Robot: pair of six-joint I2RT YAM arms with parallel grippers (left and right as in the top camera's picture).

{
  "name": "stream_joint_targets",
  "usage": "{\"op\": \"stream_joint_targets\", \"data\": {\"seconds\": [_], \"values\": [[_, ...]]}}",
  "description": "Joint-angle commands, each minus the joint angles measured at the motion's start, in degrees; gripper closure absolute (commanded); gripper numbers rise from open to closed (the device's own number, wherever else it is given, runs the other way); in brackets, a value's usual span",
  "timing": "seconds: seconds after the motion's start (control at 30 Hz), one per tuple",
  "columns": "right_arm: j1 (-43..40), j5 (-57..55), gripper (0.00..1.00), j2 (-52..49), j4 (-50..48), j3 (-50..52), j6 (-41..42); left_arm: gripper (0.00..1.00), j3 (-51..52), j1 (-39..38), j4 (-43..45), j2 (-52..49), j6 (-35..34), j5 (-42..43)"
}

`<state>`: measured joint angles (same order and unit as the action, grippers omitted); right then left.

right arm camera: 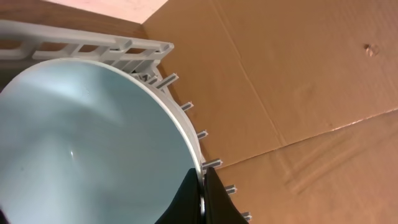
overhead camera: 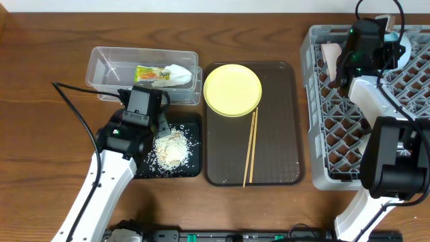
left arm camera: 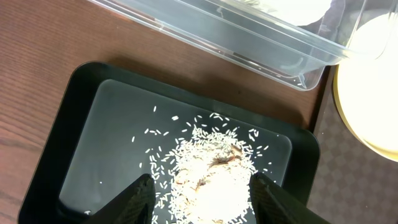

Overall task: Sort waste into correct bins and load items into the dishwasher rack
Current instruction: 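Set the light blue bowl upright in the rack's back row, then move the right gripper back toward the yellow plate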

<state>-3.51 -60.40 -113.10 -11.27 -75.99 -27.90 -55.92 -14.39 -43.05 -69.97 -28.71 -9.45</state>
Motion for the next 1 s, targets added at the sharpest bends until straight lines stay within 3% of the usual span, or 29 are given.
{"op": "stream_joint_targets", "data": {"seconds": [0.0, 0.43, 0.63, 0.7, 0.77, 0.8, 0.97], "values": [[0.6, 3.4, 0.99, -0.5, 1.2, -0.1, 3.7, 0.48, -0.2, 0.2, 0.0, 0.0, -0.6, -1.3], [7.2, 3.4, 0.93, 0.8, 9.1, -0.1, 7.9, 0.48, -0.2, 0.2, 0.0, 0.0, -0.5, -0.2], [8.1, 5.1, 0.85, 5.5, 19.0, -0.1, 14.7, 0.48, -0.2, 0.2, 0.0, 0.0, -0.5, -0.2], [8.0, 8.1, 0.78, 7.5, 23.7, -0.1, 17.6, 0.48, -0.2, 0.2, 0.0, 0.0, -0.5, -0.2], [7.9, 11.5, 0.6, 9.6, 28.3, -0.1, 20.4, 0.48, -0.2, 0.2, 0.0, 0.0, -0.5, -0.2], [7.9, 13.5, 0.56, 10.9, 30.5, -0.1, 21.9, 0.48, -0.2, 0.2, 0.0, 0.0, -0.5, -0.2], [8.8, 23.3, 0.51, 17.8, 39.1, -0.1, 24.5, 0.48, -0.2, 0.2, 0.0, 0.0, -0.5, -0.2]]}}
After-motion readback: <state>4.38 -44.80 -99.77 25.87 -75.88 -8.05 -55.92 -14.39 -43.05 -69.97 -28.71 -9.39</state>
